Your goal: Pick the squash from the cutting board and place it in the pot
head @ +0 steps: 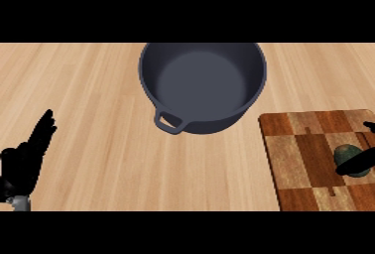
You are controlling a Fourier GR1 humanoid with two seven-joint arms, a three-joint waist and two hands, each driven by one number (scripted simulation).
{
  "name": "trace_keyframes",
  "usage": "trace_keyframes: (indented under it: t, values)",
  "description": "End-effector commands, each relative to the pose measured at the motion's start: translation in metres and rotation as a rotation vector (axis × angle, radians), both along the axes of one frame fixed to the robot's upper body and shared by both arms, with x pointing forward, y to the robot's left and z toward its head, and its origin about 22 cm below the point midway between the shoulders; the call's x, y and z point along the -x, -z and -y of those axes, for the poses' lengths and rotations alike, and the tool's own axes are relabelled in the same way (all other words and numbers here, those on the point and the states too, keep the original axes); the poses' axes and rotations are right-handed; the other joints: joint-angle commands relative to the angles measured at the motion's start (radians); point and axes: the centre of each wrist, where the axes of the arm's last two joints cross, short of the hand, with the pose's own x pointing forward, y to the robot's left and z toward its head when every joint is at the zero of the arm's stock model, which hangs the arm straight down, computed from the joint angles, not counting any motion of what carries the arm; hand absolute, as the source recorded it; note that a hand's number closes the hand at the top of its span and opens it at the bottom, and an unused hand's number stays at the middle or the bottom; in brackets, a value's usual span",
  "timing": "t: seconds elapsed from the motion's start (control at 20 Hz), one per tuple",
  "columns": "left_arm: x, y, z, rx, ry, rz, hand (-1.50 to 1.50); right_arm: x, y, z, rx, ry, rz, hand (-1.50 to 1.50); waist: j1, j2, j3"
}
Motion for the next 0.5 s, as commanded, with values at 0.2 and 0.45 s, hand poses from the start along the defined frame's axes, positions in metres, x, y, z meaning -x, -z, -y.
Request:
trace_keyframes:
  t: [0.2,0.45]
  values:
    - [-0.001,-0.001,0.006,0.015,-0.001,-0.008,0.0,-0.001,0.028,-0.011,0.002,0.024,-0.052,-1.5,0.0,-0.001,0.0]
    - [-0.007,-0.004,-0.017,0.0,0.008,-0.005,0.0,-0.01,0.019,0.012,0.008,-0.098,-0.053,1.5,0.002,0.0,0.0]
